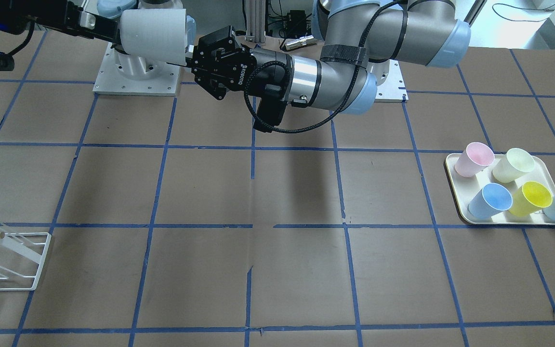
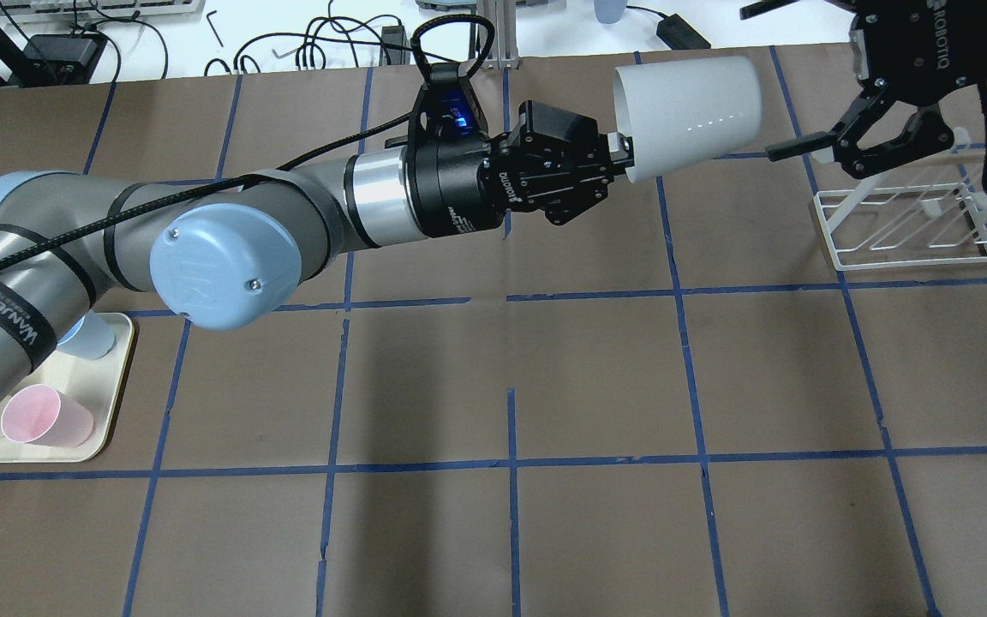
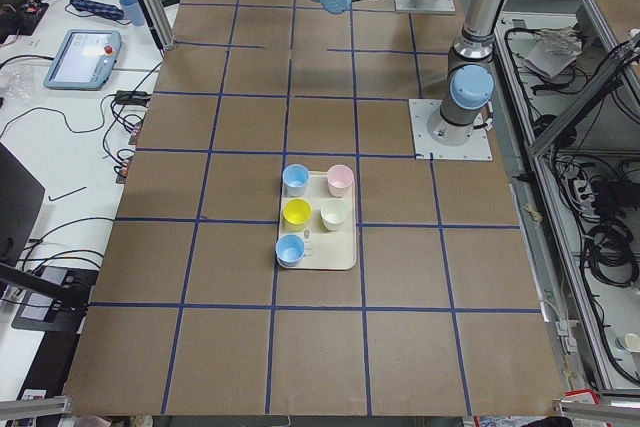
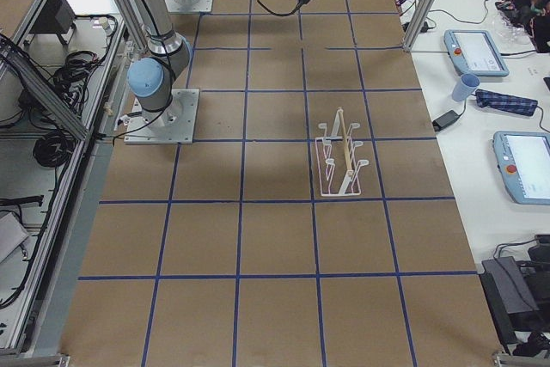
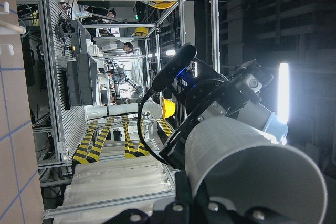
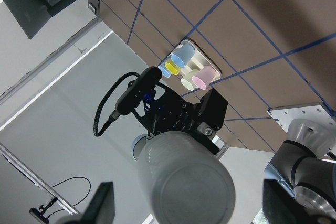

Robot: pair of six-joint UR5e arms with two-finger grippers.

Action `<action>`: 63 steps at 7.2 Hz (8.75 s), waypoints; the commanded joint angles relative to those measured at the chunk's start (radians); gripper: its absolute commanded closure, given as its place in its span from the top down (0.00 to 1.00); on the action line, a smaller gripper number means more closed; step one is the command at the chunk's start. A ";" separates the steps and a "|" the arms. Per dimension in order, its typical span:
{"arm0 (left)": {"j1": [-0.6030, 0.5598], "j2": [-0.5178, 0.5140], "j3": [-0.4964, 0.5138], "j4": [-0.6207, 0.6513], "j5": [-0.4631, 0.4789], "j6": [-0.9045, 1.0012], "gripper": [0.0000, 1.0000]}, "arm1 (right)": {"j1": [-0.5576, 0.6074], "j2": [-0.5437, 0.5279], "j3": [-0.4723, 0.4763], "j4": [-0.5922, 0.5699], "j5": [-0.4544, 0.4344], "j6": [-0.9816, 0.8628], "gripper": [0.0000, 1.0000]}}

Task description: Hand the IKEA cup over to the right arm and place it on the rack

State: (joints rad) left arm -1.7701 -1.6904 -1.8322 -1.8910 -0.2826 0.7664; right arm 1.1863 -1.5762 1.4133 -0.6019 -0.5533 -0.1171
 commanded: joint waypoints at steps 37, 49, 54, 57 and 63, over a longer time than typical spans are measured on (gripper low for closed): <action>0.210 0.063 0.307 0.335 1.832 -0.657 1.00 | -0.024 0.128 0.248 -1.369 -1.074 -0.240 0.25; 0.238 0.123 0.301 0.296 1.818 -0.683 1.00 | -0.053 0.277 0.254 -1.455 -1.074 -0.279 1.00; 0.227 0.127 0.294 0.273 1.832 -0.751 1.00 | -0.042 0.175 0.130 -1.166 -1.073 -0.263 1.00; 0.227 0.121 0.292 0.276 1.833 -0.739 1.00 | -0.039 0.023 0.113 -0.942 -1.065 -0.260 1.00; 0.227 0.124 0.289 0.282 1.829 -0.737 1.00 | 0.318 -0.030 0.062 -0.875 -1.007 0.015 1.00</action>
State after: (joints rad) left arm -1.5432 -1.5693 -1.5412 -1.6108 1.5454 0.0291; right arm 1.4115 -1.6067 1.4804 -1.4767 -1.5940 -0.1837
